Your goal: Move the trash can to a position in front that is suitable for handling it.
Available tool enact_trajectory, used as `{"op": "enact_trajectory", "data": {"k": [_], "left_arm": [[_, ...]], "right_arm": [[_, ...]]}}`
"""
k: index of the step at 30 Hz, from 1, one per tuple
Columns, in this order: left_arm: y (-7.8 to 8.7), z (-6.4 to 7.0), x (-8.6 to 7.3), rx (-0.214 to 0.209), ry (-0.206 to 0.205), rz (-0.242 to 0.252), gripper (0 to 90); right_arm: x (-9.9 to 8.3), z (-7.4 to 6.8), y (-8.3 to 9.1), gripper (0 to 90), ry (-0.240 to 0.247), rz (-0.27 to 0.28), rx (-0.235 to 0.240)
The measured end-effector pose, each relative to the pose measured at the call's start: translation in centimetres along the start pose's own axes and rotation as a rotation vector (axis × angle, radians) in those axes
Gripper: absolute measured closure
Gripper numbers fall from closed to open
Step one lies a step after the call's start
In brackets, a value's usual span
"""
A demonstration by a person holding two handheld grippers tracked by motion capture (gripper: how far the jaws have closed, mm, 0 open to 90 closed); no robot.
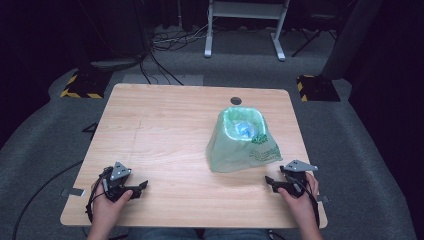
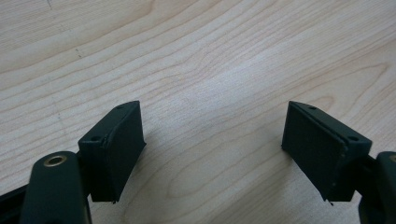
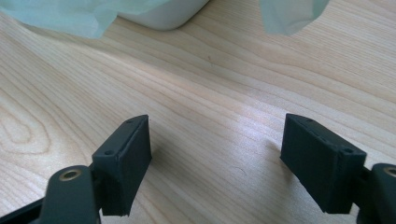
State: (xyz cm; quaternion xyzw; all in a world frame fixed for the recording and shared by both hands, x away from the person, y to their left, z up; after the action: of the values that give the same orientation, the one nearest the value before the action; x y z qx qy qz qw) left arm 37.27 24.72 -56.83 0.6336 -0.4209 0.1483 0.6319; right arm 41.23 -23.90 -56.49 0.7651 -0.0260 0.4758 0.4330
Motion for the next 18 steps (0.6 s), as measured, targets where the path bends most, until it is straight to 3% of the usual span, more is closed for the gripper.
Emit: {"op": "enact_trajectory", "data": {"k": [14, 17, 18], "left_arm": [[-0.09, -0.03, 0.07, 0.005, -0.004, 0.001, 20.0], [-0.06, -0.01, 0.04, 0.0, -0.009, -0.002, 20.1], [-0.06, -0.02, 0.04, 0.001, -0.009, -0.002, 20.1]], "right_arm": [[0.0, -0.02, -0.01, 23.7, -0.01, 0.001, -0.012], [0.03, -0.17, 0.09, 28.5, -0.009, -0.007, -0.007], [0.29, -0.54, 0.24, 28.5, -0.016, 0.004, 0.016]]}}
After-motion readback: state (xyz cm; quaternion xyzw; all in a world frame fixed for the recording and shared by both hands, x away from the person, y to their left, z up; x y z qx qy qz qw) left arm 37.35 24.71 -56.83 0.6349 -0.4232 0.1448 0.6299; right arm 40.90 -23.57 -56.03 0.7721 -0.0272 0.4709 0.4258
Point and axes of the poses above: each handheld gripper's, and its own axes: y roughly backward along the jaws, x roughly out of its top, z roughly to its right, the point moved 9 cm from there along -y, roughly forward along the jaws, and after that the axes turned 15 degrees about x, right-handed, at the moved point
